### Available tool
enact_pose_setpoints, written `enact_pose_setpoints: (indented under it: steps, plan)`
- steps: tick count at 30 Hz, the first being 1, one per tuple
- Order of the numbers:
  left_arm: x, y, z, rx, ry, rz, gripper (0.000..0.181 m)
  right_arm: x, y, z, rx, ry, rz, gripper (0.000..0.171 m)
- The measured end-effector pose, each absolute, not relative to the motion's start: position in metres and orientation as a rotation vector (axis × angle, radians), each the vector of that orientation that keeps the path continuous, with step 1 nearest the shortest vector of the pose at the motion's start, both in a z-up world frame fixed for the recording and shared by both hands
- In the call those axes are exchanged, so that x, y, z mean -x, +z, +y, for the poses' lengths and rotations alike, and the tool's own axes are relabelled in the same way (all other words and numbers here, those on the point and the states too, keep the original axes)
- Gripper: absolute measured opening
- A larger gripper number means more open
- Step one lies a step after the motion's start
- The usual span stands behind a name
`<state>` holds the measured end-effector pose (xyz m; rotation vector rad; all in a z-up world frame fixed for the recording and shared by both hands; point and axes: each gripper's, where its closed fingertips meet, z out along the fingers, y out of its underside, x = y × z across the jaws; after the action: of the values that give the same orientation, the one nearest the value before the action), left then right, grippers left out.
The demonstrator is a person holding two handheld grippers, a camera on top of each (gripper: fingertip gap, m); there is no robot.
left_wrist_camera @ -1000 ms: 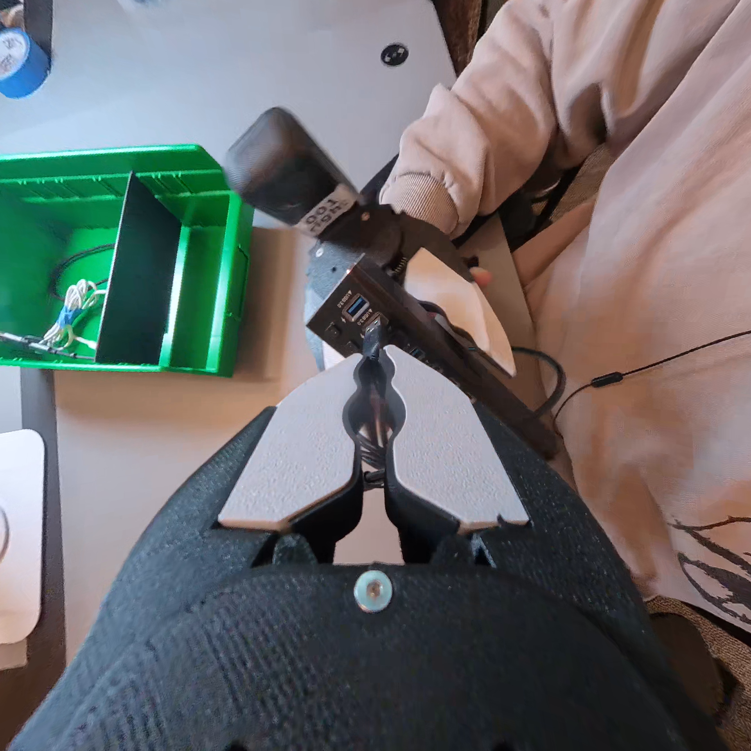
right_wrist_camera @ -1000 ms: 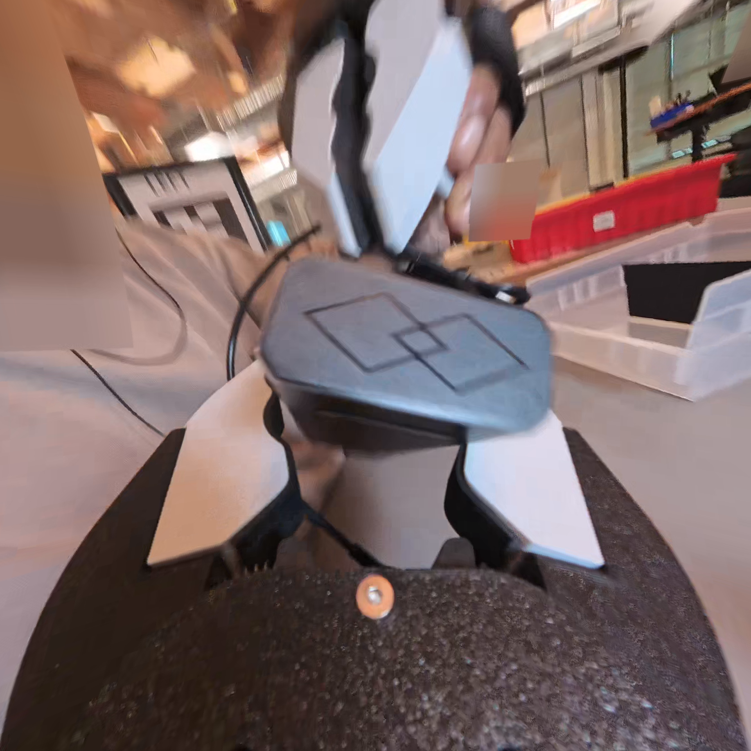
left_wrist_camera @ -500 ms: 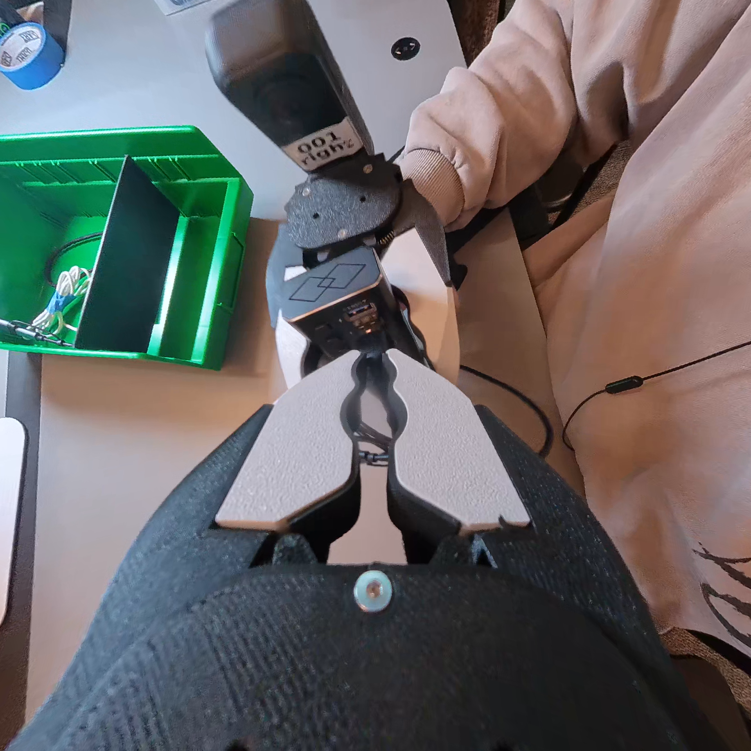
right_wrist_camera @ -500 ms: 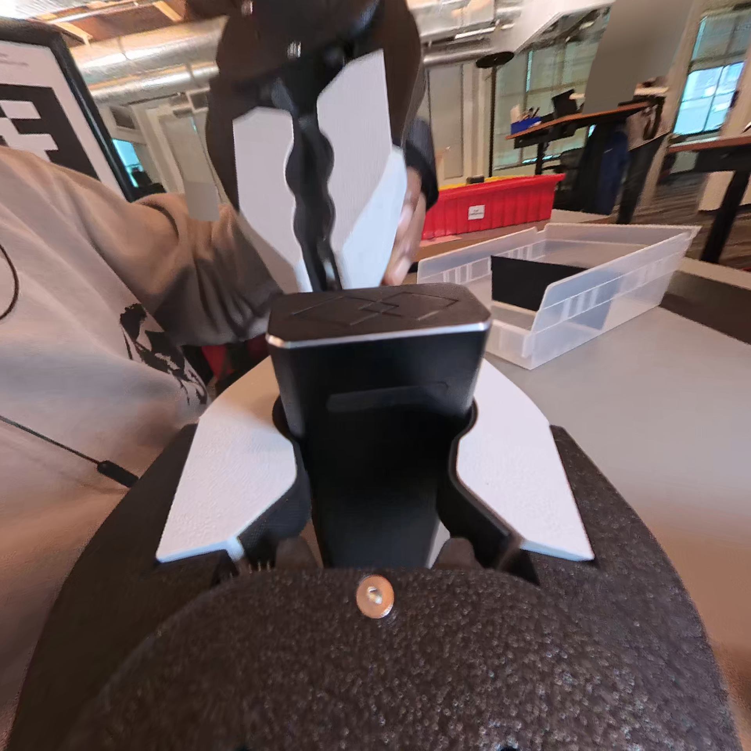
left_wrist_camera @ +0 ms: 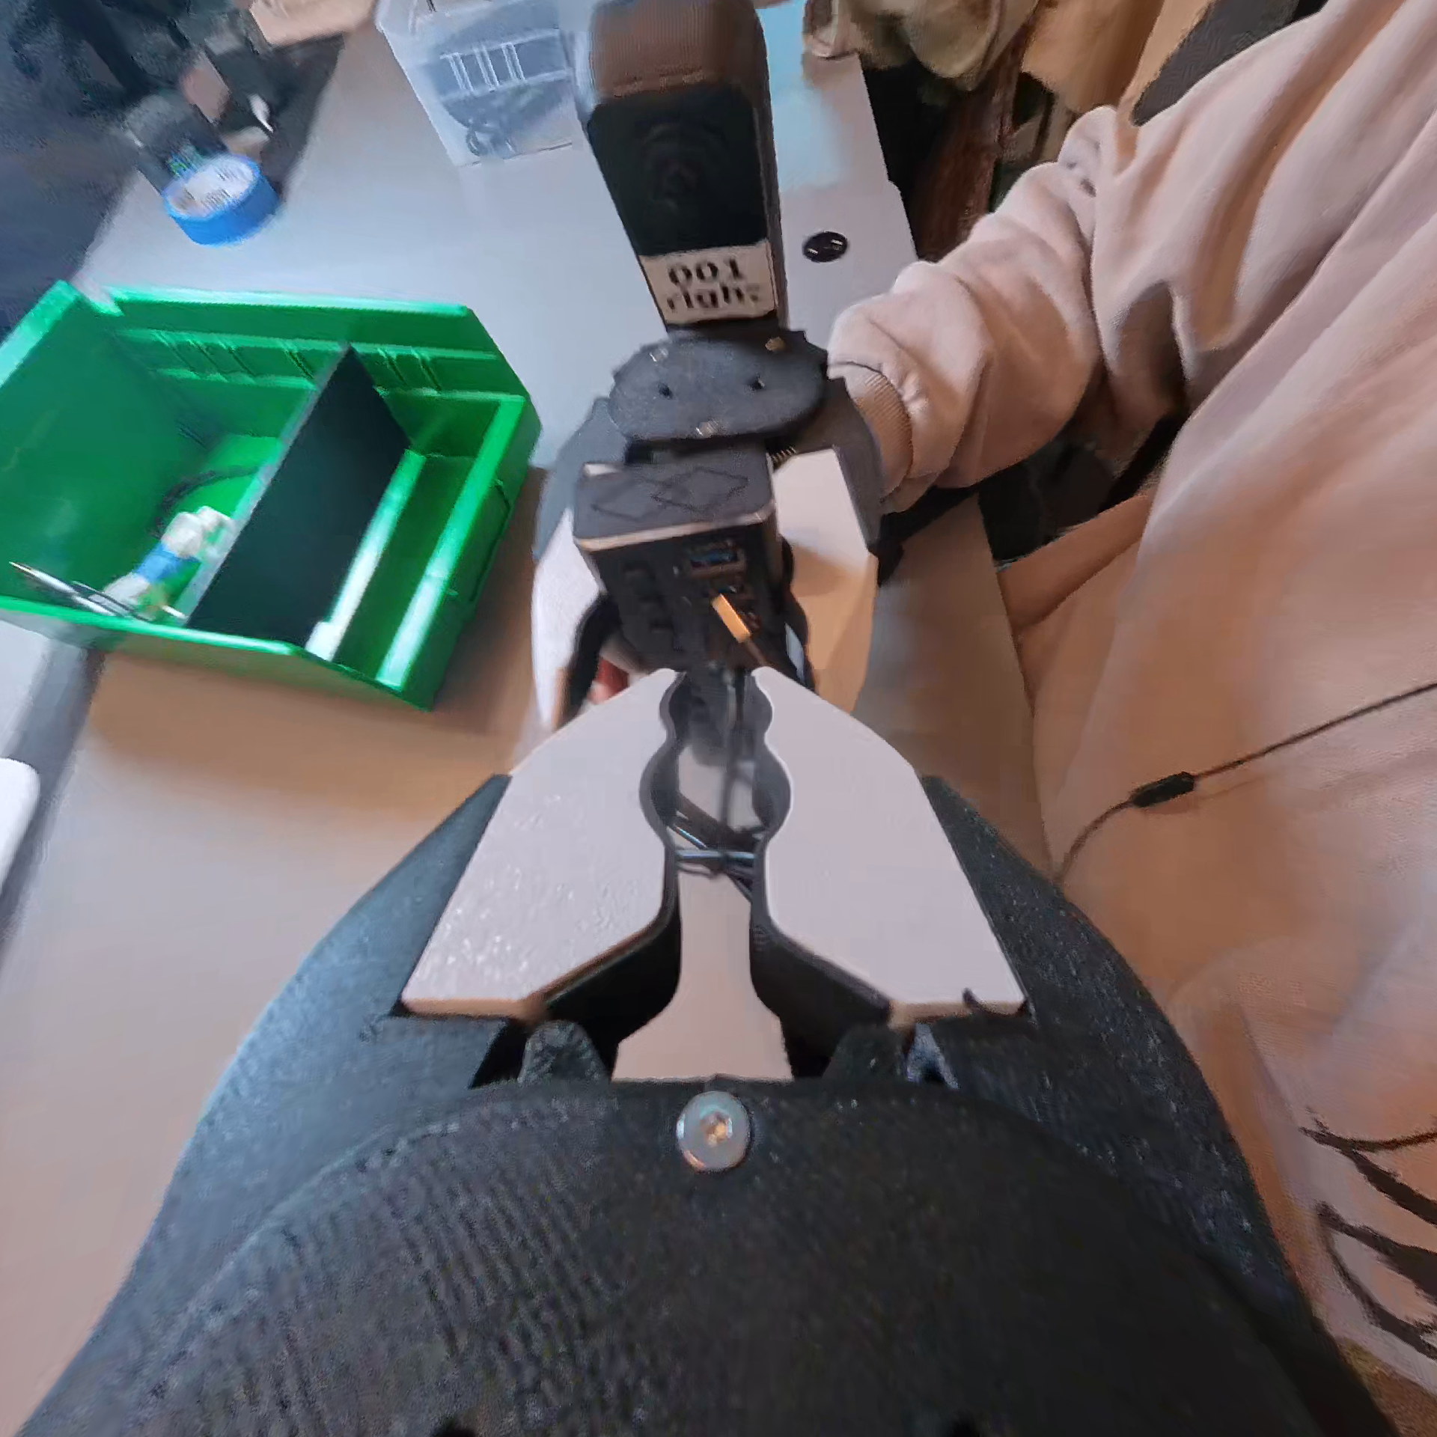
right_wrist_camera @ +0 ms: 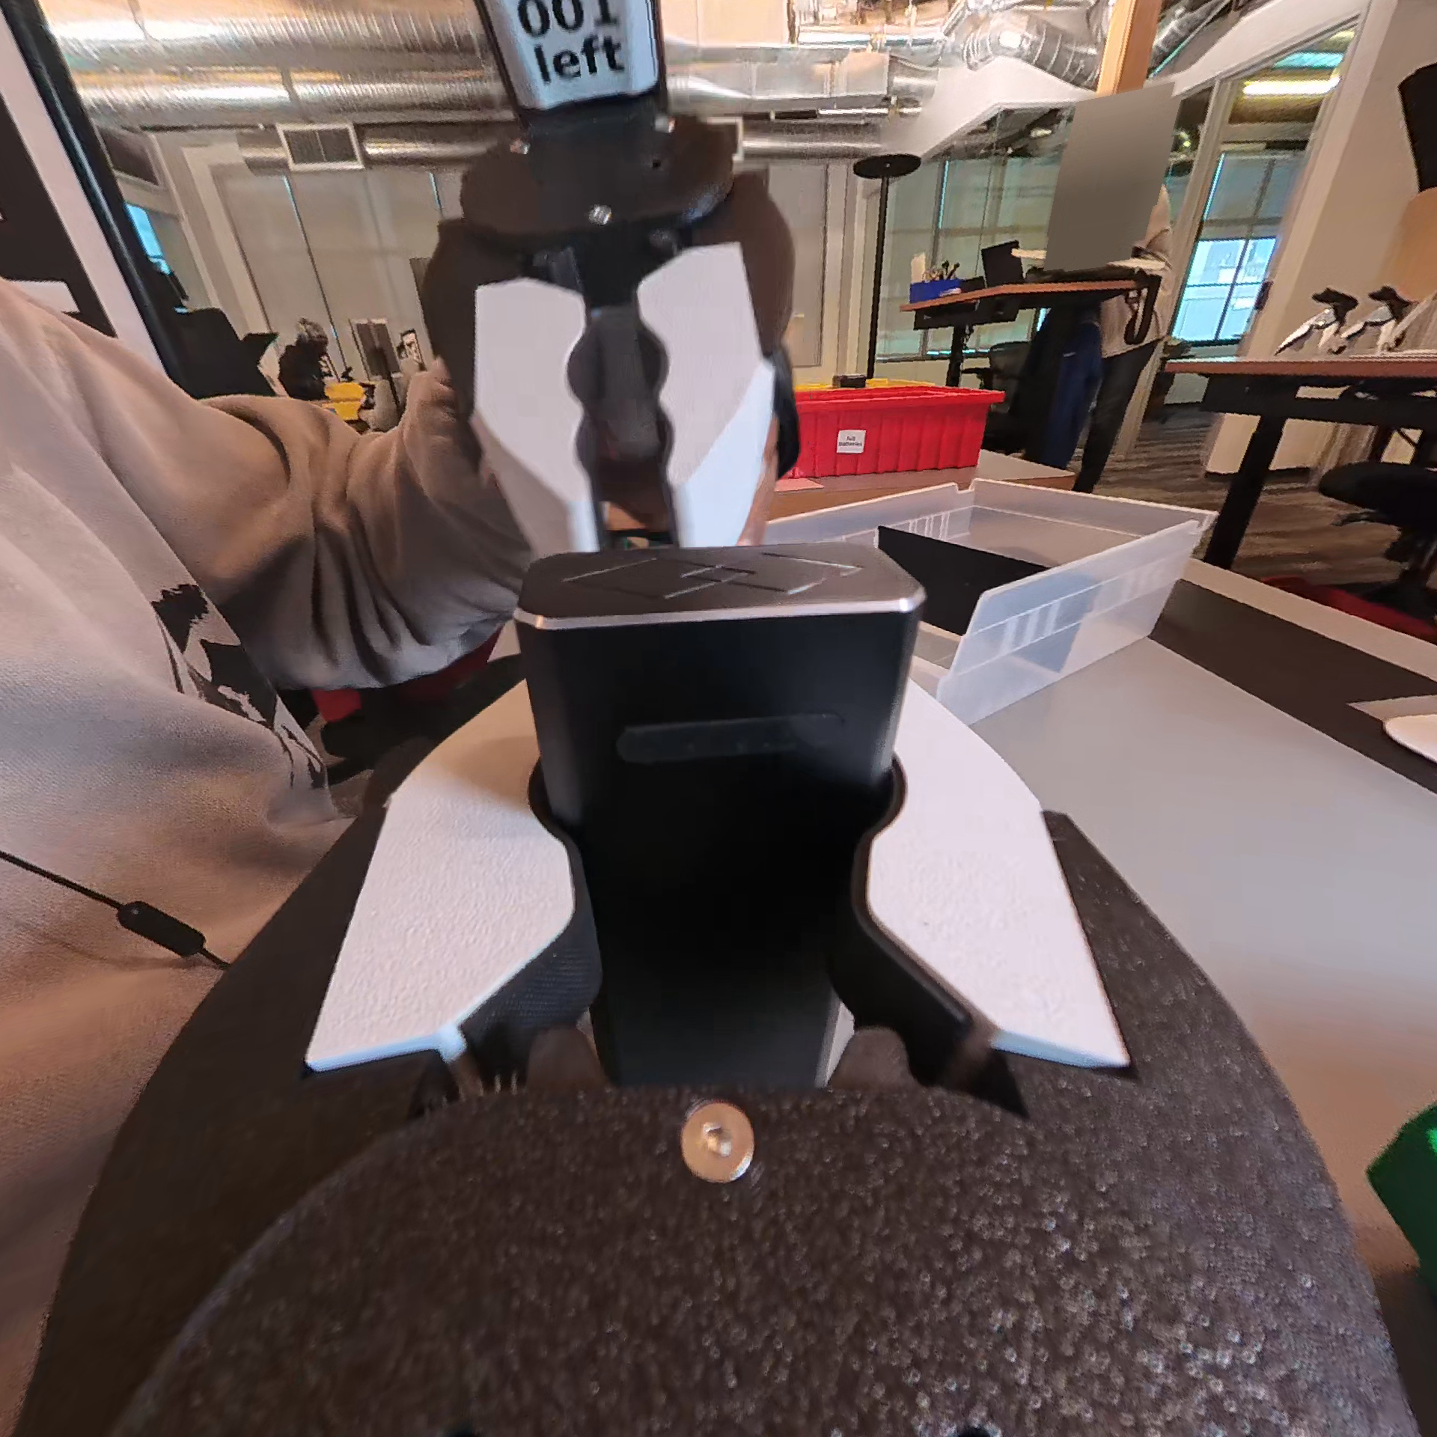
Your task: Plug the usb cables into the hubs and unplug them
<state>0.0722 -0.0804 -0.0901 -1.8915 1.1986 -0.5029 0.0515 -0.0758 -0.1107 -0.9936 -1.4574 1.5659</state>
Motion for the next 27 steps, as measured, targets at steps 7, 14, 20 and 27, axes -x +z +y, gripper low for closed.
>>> enact_pose_setpoints:
  steps: [7,14,20,27]
  plan:
    - [-0.068,-0.111,-0.099,1.895,-0.333,1.123,0.032,-0.048,-0.113,-0.073,1.023,1.562,-1.441,0.073]
    - [-0.065,-0.114,-0.09,1.766,0.139,1.167,0.023,-0.044,-0.115,-0.065,1.099,1.537,-1.408,0.073]
    - [-0.057,-0.115,-0.089,1.769,0.092,1.209,0.008,-0.046,-0.117,-0.065,1.113,1.548,-1.43,0.073]
    - [-0.057,-0.104,-0.095,1.828,-0.301,1.099,0.004,-0.047,-0.119,-0.078,1.025,1.533,-1.495,0.073]
